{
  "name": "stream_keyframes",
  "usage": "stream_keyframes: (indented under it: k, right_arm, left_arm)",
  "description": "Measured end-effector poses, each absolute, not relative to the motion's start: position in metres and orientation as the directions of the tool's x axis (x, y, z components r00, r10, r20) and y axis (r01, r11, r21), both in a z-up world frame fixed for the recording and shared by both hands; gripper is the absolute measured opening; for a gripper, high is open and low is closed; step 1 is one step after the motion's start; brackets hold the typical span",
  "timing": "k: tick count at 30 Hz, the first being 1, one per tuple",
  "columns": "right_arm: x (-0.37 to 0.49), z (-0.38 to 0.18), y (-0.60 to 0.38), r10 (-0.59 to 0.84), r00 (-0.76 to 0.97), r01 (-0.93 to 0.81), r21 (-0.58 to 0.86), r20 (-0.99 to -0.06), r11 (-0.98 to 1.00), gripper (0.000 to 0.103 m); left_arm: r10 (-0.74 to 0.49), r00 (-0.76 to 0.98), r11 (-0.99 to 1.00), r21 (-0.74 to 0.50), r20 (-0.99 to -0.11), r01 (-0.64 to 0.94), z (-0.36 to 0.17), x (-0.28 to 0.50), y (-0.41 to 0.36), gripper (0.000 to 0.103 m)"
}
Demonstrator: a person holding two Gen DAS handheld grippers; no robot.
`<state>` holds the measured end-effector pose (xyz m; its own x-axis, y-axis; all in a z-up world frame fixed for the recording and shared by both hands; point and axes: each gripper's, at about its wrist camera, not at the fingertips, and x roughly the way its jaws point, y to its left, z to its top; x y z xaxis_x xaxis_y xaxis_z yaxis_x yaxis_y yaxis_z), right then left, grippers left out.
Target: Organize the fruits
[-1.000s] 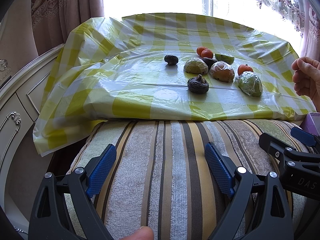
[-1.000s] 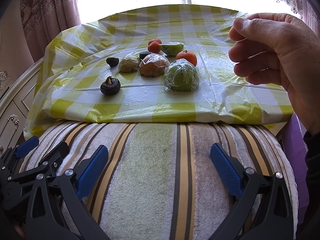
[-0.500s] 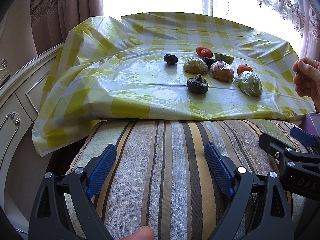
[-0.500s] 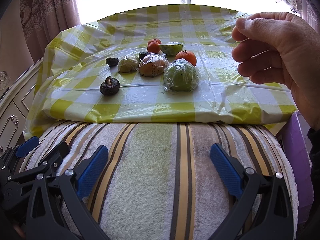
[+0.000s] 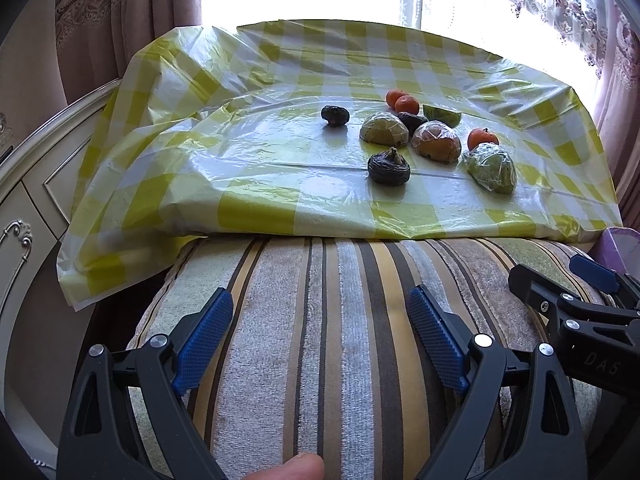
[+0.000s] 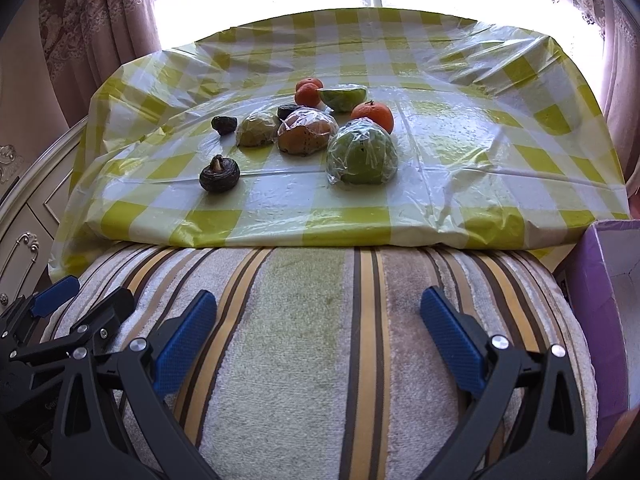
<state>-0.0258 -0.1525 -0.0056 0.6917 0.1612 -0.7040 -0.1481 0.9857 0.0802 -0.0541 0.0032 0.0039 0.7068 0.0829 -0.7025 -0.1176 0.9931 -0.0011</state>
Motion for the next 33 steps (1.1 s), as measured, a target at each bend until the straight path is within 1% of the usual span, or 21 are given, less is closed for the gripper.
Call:
stream_keyframes:
  k: [15,22,33]
  right_arm:
    - [-0.0268,-0.0068,-0.1522,0.163,0.703,-0.151,0.079,-0.692,0.985,0.102]
    - [-0.0269,-0.0085,-0.153,0.174,0.707,-0.155,0.09,-0.685,0.984,0.102]
    - [-0.0321,-0.0078,-0.1516,0.167,0.713,-0.156,0.077,-0.681,0.985,0.102]
  left_arm:
    - [0.085,0.704,0.992,-0.006,-0.705,-0.125,0.0016,-0.0516,0.0042,0.087]
    - [0.102,0.713,0.99,0.002,-0.693,-0.14,0.0003,-0.054,0.0031,0.087]
    - [0.096,0.72,0.99,-0.007,-0.688,-0.139,-0.0005,-0.0565,0.0046,0.087]
